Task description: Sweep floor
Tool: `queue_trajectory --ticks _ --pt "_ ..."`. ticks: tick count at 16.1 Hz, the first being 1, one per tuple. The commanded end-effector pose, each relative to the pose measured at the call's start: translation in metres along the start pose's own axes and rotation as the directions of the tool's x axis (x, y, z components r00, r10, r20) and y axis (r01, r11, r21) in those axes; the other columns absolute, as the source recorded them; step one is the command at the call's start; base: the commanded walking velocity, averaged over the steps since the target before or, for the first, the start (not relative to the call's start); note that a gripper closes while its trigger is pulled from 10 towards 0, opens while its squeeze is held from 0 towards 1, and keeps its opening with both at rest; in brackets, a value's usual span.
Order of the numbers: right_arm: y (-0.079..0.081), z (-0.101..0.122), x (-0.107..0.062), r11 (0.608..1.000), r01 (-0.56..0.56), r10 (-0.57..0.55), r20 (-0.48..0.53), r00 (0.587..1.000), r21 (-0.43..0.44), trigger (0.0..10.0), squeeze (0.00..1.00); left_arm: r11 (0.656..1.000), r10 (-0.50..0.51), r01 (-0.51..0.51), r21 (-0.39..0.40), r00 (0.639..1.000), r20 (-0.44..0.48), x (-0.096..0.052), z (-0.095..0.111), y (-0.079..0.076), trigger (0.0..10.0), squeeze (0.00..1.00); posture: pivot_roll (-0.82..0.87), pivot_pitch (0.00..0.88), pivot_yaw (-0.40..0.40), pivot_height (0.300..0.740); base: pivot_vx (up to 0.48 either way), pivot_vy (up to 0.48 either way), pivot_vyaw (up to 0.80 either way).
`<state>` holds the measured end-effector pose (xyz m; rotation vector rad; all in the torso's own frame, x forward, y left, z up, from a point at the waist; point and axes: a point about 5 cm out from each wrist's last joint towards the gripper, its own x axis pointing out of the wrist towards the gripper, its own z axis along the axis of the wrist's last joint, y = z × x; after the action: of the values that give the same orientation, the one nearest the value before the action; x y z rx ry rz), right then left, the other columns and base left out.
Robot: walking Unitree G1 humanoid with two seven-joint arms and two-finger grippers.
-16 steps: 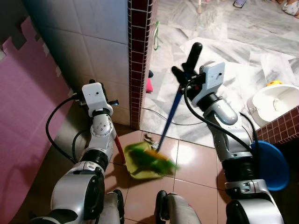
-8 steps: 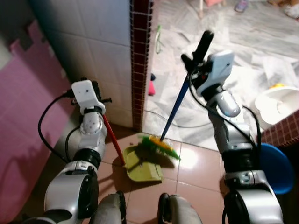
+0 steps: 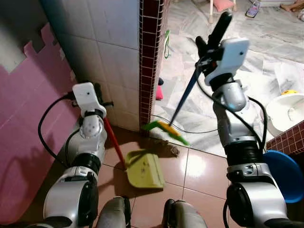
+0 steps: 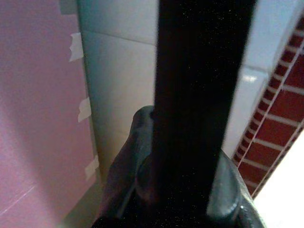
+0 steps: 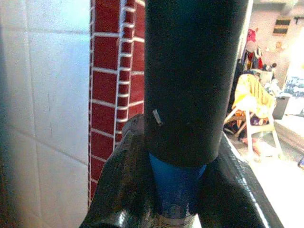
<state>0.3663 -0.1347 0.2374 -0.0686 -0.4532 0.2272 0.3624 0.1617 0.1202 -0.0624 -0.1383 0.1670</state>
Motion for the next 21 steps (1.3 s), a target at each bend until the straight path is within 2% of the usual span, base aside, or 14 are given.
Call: queue_trajectory --ticks 1,3,4,6,9,12,13,15,16,17,18,21 --pt "0.005 0.007 0.001 0.997 -0.020 0.024 0.060 0.998 -0.068 10.0 0.00 0.998 -0.006 0.006 0.066 1.000 0.001 -0.001 -0.001 0.000 10.0 0.00 -0.03 0.052 0.012 0.740 0.000 0.000 0.00" --pt "0.007 -0.003 -0.004 0.994 -0.025 0.027 0.018 0.999 -0.103 10.0 0.00 0.997 -0.005 0.006 0.076 1.000 -0.024 -0.005 -0.008 0.000 10.0 0.00 -0.03 0.057 0.007 0.740 0.000 0.000 0.00" --pt "0.005 -0.017 -0.009 0.995 -0.004 -0.002 -0.053 0.999 -0.103 10.0 0.00 0.998 -0.011 0.014 0.066 0.999 -0.040 -0.008 -0.012 -0.002 10.0 0.00 -0.03 0.062 0.005 0.740 0.000 0.000 0.00" --pt "0.006 -0.031 -0.015 0.998 0.027 -0.033 -0.127 0.991 -0.051 10.0 0.00 0.999 -0.018 0.021 0.045 0.997 -0.076 -0.010 -0.017 -0.008 10.0 0.00 -0.04 0.068 0.004 0.740 0.000 0.000 0.00" --pt "0.014 -0.044 -0.019 0.996 0.067 -0.052 -0.208 0.977 0.064 10.0 0.00 0.999 -0.035 0.037 0.016 0.995 -0.088 -0.013 -0.019 -0.022 10.0 0.00 -0.05 0.071 0.005 0.740 0.000 0.000 0.00" --pt "0.012 -0.053 -0.018 0.956 0.143 -0.051 -0.338 0.940 0.256 10.0 0.00 0.998 -0.058 0.058 -0.001 0.994 -0.093 -0.014 -0.019 -0.032 10.0 0.00 -0.06 0.072 0.006 0.740 0.000 0.000 0.00" --pt "0.009 -0.050 -0.016 0.936 0.158 -0.043 -0.341 0.939 0.315 10.0 0.00 0.998 -0.063 0.063 -0.005 0.994 -0.094 -0.014 -0.019 -0.035 10.0 0.00 -0.06 0.072 0.004 0.740 0.000 0.000 0.00" --pt "0.011 -0.039 -0.010 0.906 0.111 0.028 -0.320 0.947 0.409 10.0 0.00 0.998 -0.066 0.066 -0.008 0.993 -0.093 -0.014 -0.018 -0.036 10.0 0.00 -0.06 0.072 0.004 0.740 0.000 0.000 0.00" --pt "0.012 -0.026 -0.005 0.885 0.042 0.092 -0.262 0.961 0.464 10.0 0.00 0.998 -0.066 0.065 -0.013 0.993 -0.094 -0.014 -0.019 -0.037 10.0 0.00 -0.07 0.069 0.003 0.740 0.000 0.000 0.00" --pt "0.010 -0.018 -0.002 0.873 0.014 0.111 -0.227 0.968 0.488 10.0 0.00 0.998 -0.063 0.062 -0.017 0.993 -0.096 -0.014 -0.019 -0.037 10.0 0.00 -0.07 0.068 0.003 0.740 0.000 0.000 0.00" --pt "0.004 -0.008 0.003 0.878 -0.007 0.105 -0.178 0.978 0.478 10.0 0.00 0.998 -0.060 0.058 -0.020 0.994 -0.097 -0.014 -0.019 -0.037 10.0 0.00 -0.07 0.066 0.002 0.740 0.000 0.000 0.00" --pt "-0.015 0.006 0.009 0.953 -0.009 0.047 -0.117 0.992 0.302 10.0 0.00 0.998 -0.055 0.053 -0.026 0.995 -0.089 -0.012 -0.017 -0.035 10.0 0.00 -0.06 0.062 0.002 0.740 0.000 0.000 0.00"
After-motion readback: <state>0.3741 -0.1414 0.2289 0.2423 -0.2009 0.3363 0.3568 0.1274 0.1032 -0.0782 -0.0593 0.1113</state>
